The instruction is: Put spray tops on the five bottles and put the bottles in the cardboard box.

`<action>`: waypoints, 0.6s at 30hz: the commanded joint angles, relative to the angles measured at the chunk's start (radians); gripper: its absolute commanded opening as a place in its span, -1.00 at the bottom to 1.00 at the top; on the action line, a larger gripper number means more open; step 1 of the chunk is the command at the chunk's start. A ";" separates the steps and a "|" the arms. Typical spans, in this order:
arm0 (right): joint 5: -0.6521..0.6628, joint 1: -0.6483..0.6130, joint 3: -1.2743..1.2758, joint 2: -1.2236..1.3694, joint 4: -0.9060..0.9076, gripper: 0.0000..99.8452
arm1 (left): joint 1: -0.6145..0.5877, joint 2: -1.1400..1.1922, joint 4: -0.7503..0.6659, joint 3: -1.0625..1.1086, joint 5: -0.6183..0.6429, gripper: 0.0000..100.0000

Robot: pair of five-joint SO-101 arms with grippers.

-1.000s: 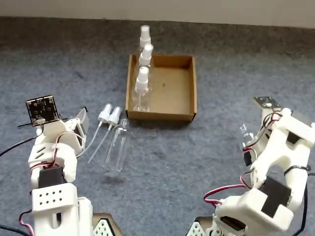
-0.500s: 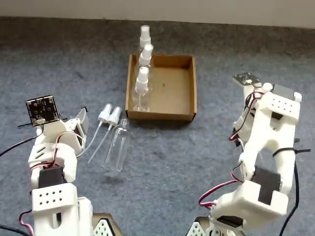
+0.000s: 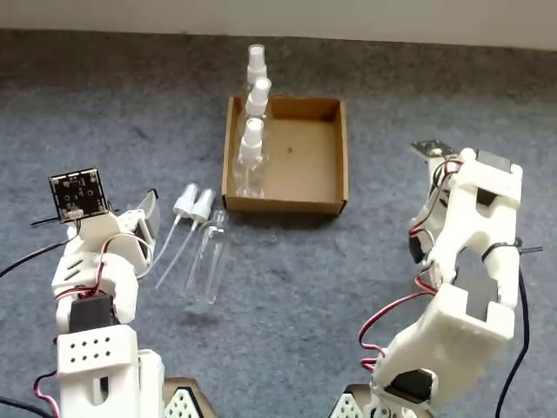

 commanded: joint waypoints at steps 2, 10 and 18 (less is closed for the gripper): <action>-0.009 -0.002 -0.048 0.015 -0.056 -0.58 | 0.021 -0.005 -0.018 -0.002 0.005 -0.53; -0.009 0.002 -0.048 0.031 -0.056 -0.71 | 0.021 -0.005 -0.018 -0.002 0.005 -0.53; -0.012 0.005 -0.117 0.028 0.016 -0.99 | 0.012 -0.016 -0.014 -0.013 0.006 -0.54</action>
